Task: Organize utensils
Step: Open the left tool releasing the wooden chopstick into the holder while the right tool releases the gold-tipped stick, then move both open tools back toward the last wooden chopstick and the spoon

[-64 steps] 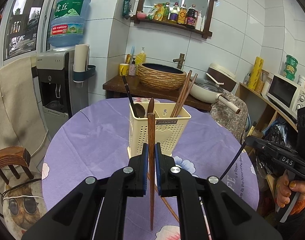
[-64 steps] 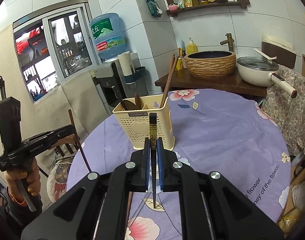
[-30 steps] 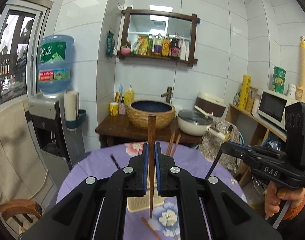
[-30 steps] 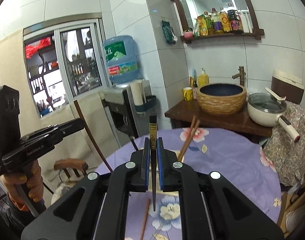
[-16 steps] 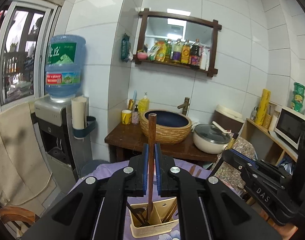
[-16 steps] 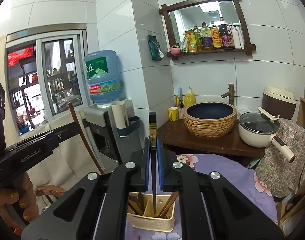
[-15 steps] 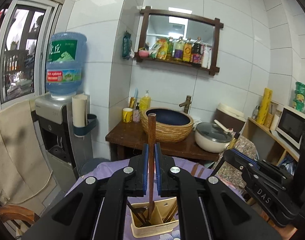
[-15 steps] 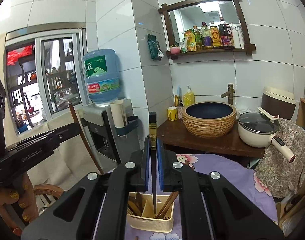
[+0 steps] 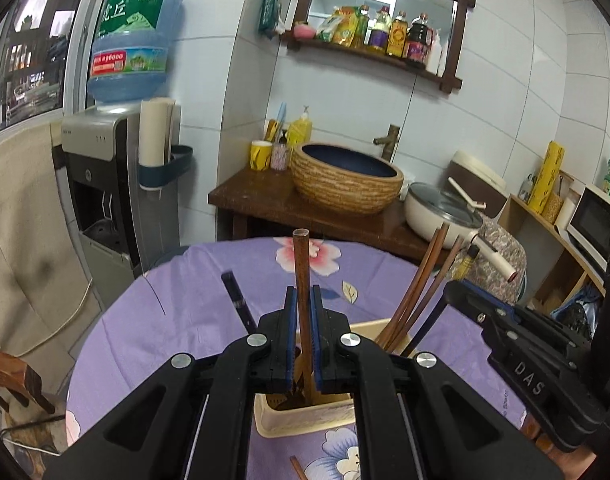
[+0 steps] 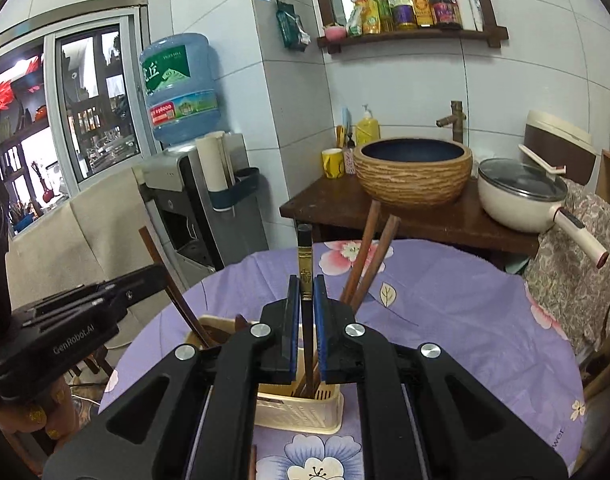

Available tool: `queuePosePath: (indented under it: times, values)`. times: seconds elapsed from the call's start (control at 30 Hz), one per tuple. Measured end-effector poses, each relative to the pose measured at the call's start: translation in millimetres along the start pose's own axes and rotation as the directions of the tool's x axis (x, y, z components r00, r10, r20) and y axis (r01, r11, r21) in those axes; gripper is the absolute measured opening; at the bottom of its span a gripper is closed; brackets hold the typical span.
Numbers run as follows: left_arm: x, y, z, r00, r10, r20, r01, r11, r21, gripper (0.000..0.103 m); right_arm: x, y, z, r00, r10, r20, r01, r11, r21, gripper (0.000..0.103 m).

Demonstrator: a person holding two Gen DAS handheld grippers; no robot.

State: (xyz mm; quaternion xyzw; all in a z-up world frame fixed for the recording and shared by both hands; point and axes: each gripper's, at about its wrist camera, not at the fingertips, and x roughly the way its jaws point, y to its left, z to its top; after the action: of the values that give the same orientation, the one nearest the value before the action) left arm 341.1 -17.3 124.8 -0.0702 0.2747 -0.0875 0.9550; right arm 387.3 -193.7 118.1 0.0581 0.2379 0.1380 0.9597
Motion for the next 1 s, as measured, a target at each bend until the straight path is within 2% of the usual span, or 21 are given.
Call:
queuePosePath:
  times: [0.23, 0.3, 0.37, 0.4, 0.5, 0.57, 0.67, 0.77, 0.87, 1.0]
  values:
    - [6, -2, -8, 1.000, -0.007, -0.013, 0.007, 1.000, 0.011, 0.007, 1, -2, -4, 1.000, -0.010, 0.013, 0.010, 1.000, 0.000, 0.008]
    - [2, -2, -9, 1.000, -0.009, 0.000, 0.009, 1.000, 0.008, 0.017, -2, -1, -5, 1.000, -0.010, 0.023, 0.010, 1.000, -0.004, 0.013]
    - [-6, 0, -11, 1.000, -0.018, 0.018, 0.018, 1.000, -0.005, 0.046, -8, 0, -7, 0.999, -0.019, 0.043, 0.019, 1.000, -0.005, 0.032]
    - [-11, 1, -14, 0.999, -0.024, 0.029, 0.024, 1.000, -0.014, 0.048, -13, -1, -10, 0.998, -0.021, 0.059, 0.022, 1.000, -0.004, 0.043]
    - [-25, 4, -23, 0.999, -0.018, 0.051, 0.019, 1.000, -0.012, 0.055, -31, 1, -20, 0.995, -0.027, 0.094, 0.030, 0.999, -0.029, 0.043]
    - [-36, 10, -36, 0.998, -0.016, 0.064, 0.017, 1.000, -0.025, 0.072, -42, 4, -35, 0.995, -0.028, 0.091, 0.033, 0.998, -0.051, 0.046]
    - [-40, 24, -58, 0.999, -0.004, 0.036, 0.006, 0.997, -0.071, 0.079, -47, 6, -59, 0.998, -0.045, 0.039, 0.048, 0.997, -0.069, 0.051]
    - [-37, 32, -86, 0.998, 0.057, -0.016, -0.058, 0.996, -0.065, 0.083, -40, 2, -92, 0.996, -0.067, -0.062, 0.062, 0.996, -0.065, 0.051]
    - [-32, 38, -120, 0.992, 0.095, -0.079, -0.100, 0.994, -0.051, 0.086, -25, -5, -135, 0.977, -0.098, -0.190, 0.091, 0.995, -0.041, 0.051]
    - [-25, 42, -157, 0.979, 0.137, -0.153, -0.144, 0.989, -0.033, 0.086, -10, -5, -175, 0.952, -0.106, -0.288, 0.105, 0.994, -0.017, 0.051]
